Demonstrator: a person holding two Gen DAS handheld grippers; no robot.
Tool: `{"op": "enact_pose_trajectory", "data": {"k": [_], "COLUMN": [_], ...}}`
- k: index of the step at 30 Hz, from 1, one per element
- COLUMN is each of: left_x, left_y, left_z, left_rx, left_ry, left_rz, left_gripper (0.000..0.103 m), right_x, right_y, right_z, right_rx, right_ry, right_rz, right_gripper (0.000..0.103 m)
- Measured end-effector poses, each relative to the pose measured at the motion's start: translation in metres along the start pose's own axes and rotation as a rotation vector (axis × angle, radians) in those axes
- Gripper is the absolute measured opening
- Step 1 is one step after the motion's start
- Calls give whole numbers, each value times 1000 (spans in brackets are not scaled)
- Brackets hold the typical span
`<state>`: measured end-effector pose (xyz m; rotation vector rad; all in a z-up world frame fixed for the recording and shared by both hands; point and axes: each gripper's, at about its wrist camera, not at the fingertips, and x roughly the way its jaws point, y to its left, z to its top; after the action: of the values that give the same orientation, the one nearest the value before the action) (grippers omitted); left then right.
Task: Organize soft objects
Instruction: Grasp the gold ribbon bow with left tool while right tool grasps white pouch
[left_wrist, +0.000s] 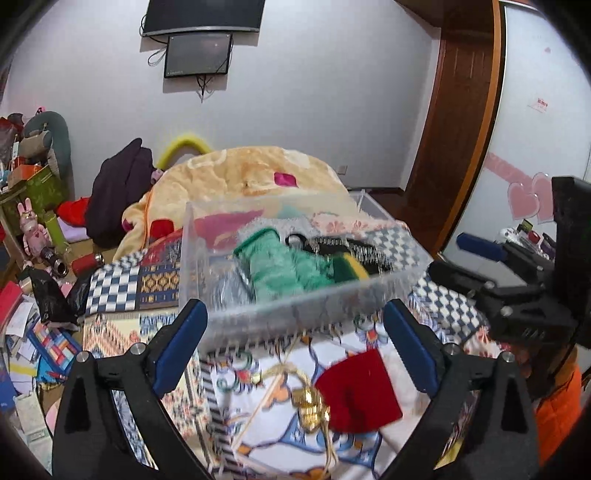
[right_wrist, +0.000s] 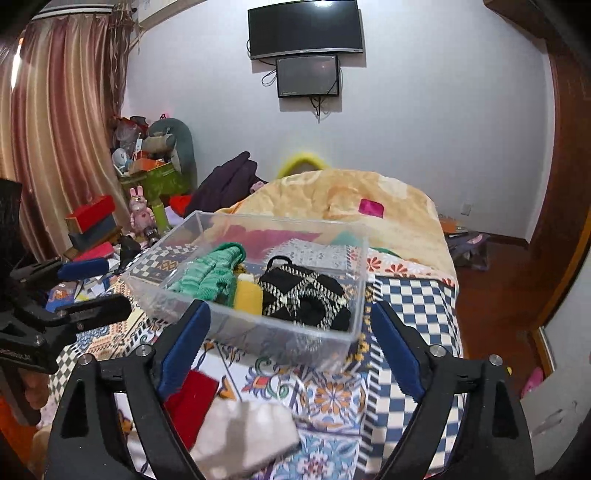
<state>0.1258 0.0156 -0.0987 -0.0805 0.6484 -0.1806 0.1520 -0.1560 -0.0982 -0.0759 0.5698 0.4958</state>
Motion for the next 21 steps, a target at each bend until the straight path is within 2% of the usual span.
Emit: {"op": "enact_pose_trajectory", "data": {"k": [7, 11, 15, 21], "left_x": [12, 28, 34, 41], "left_y": [-3, -6, -7, -11], "left_z": [-39, -60, -69, -72], "left_rx": [2, -24, -43, -51], "left_ry": [100, 177, 187, 194], "left_rz": [8, 1, 6, -25], "left_gripper": [98, 98, 97, 76], "right_x": [2, 10, 18, 29], "right_y": [2, 5, 8, 18], "right_z": [-26, -46, -64, -76], "right_rx": [2, 18, 39, 3], "right_ry": [68, 143, 198, 240], "right_rz": [5, 50, 86, 94], "right_gripper": [90, 90, 90, 89]}}
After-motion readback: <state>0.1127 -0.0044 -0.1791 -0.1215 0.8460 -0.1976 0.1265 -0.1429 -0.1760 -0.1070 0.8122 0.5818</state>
